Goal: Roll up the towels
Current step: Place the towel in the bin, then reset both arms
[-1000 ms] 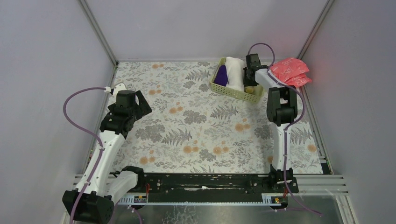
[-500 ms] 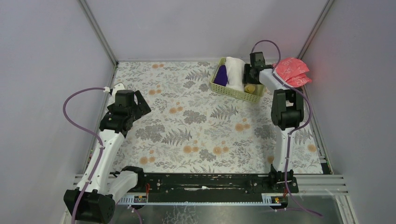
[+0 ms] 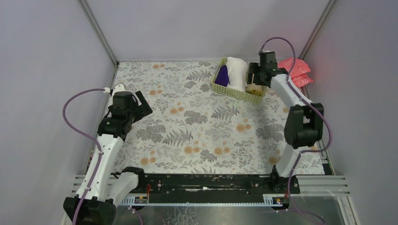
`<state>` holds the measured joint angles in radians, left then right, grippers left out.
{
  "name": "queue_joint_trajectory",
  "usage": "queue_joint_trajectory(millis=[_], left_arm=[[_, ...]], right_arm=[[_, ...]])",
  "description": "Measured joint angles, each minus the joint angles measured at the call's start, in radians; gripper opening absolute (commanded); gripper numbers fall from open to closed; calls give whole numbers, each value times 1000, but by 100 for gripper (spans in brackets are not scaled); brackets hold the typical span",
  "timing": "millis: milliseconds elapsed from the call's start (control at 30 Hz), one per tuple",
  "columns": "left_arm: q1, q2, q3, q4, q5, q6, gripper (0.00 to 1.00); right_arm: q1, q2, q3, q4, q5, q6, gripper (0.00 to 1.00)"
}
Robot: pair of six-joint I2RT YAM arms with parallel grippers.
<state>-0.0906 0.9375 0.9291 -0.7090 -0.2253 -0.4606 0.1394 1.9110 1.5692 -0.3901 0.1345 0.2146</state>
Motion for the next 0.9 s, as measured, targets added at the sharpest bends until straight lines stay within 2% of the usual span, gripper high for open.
queue_joint_trajectory(millis=[133, 267, 667, 900], left_arm=[[0, -70, -2, 15, 48, 10, 100], [0, -150, -2, 21, 92, 13, 100], [0, -401, 19, 24, 114, 2, 100], [0, -542, -67, 72, 113, -10, 100]], right_arm=[[2, -257, -142, -8, -35, 15, 84], [3, -549, -267, -6, -61, 40, 100], [3, -1364, -688, 37, -49, 69, 99], [5, -1595, -902, 98, -41, 66, 99]])
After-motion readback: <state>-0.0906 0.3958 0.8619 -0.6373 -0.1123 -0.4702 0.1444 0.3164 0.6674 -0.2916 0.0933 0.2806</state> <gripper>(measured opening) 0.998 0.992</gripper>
